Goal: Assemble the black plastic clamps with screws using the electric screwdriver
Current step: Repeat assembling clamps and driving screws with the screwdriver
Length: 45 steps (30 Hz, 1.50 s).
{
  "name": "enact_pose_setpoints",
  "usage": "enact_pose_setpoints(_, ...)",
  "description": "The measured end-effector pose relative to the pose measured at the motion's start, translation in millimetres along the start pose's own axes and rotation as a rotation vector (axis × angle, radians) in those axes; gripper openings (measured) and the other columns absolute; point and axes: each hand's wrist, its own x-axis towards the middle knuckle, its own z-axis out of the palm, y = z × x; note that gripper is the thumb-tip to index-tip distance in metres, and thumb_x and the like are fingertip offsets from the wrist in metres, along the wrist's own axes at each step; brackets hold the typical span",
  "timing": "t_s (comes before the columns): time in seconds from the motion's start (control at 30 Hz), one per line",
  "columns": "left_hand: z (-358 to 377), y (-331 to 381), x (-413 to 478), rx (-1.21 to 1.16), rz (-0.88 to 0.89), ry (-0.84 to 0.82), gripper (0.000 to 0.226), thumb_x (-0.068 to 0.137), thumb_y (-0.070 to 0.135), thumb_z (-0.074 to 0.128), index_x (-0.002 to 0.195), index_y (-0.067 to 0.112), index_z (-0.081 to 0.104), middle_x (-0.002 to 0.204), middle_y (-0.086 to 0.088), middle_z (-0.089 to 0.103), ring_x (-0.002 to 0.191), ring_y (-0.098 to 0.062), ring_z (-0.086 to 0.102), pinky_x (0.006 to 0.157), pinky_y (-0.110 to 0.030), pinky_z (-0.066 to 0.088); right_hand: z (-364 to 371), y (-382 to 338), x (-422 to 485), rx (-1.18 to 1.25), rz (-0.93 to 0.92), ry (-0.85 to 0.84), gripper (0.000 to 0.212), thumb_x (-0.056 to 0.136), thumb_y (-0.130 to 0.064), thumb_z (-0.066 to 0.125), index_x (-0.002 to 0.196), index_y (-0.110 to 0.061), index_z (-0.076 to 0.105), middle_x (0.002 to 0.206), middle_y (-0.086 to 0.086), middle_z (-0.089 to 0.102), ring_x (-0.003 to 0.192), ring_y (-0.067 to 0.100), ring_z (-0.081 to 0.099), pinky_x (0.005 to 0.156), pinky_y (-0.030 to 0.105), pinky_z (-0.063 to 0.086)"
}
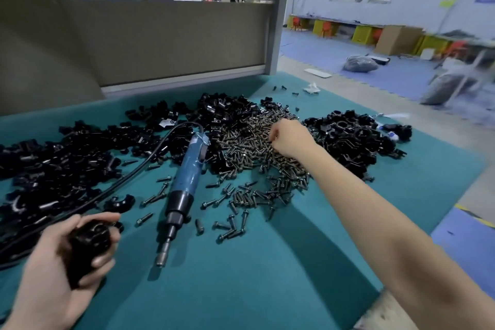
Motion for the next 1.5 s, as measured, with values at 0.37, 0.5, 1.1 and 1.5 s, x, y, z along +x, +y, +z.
enact_pose_setpoints(0.37,13,4,-13,0.02,0.002,0.041,0.048,0.092,0.029,0.038,0.068,0.007,0.073,0.057,-0.007,0.056,0.038,-0.008,0.03,0.035,-0.011,0.017,11,28,16,-0.309,-0.066,-0.067,0.006,0.088,0.002,0.058,0.088,0.0,0.064,0.094,0.016,0.066,0.083,0.031,0.066,0.08,0.044,0.057)
enact_pose_setpoints(0.5,24,6,-17,0.02,-0.014,0.057,0.052,0.096,0.026,0.034,0.066,0.008,0.073,0.058,-0.008,0.056,0.037,-0.008,0.034,0.033,-0.01,0.019,8,33,15,-0.427,-0.184,-0.121,0.019,0.091,0.001,0.05,0.105,-0.002,0.062,0.094,0.009,0.065,0.084,0.026,0.062,0.082,0.039,0.055)
enact_pose_setpoints(1.1,34,17,-26,-0.055,-0.091,0.044,0.058,0.063,0.061,0.062,0.093,0.011,0.06,0.061,0.001,0.056,0.04,-0.001,0.036,0.027,-0.01,0.022,66,-166,-117,1.071,-0.489,-0.347,0.011,0.088,0.004,0.063,0.095,-0.003,0.068,0.076,0.006,0.068,0.067,0.009,0.064,0.061,0.021,0.055)
enact_pose_setpoints(1.5,31,13,-23,-0.171,-0.159,-0.03,0.052,0.07,0.058,0.056,0.091,0.011,0.058,0.059,0.008,0.054,0.039,-0.001,0.034,0.028,-0.009,0.021,69,-171,-119,1.159,-0.597,-0.265,0.016,0.086,0.003,0.066,0.09,-0.013,0.068,0.074,0.002,0.069,0.066,0.012,0.063,0.065,0.022,0.053)
